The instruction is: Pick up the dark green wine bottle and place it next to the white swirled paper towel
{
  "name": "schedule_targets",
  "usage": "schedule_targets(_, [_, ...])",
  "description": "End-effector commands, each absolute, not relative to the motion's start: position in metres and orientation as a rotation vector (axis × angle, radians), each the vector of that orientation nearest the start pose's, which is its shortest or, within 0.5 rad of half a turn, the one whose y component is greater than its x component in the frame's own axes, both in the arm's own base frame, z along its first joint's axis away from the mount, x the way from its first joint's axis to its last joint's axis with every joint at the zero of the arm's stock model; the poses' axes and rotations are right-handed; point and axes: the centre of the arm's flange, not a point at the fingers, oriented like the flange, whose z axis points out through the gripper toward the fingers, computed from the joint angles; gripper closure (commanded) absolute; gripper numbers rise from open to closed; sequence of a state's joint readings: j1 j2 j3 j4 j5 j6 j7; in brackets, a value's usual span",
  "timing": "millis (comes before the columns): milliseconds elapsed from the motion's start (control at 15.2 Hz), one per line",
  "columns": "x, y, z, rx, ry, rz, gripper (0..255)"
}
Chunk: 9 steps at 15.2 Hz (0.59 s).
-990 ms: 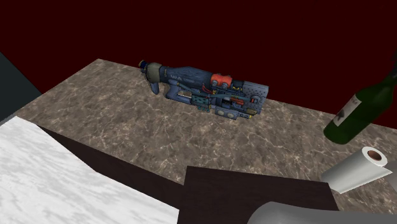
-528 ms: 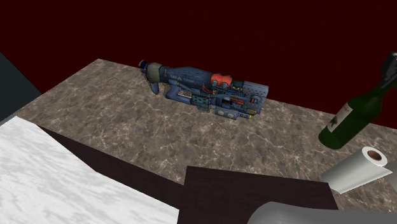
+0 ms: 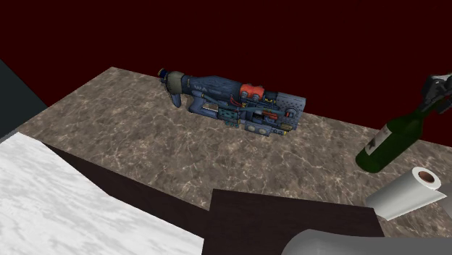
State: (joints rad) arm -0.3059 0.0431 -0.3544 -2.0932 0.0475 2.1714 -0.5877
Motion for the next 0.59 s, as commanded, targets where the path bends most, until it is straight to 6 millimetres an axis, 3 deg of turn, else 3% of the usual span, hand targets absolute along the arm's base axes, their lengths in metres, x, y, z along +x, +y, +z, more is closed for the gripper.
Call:
schedule_targets(0, [0.4411,-0.3391,0.4056,-3.140,0.154,-0.073,255])
schedule_targets(330, [0.4411,-0.3391,0.4056,-3.140,0.154,-0.073,255])
schedule_targets(396, [0.4412,-0.3391,0.4057,-3.140,0.154,-0.073,0])
schedule_targets(528, [0.4412,-0.3391,0.4057,-3.140,0.154,-0.073,0])
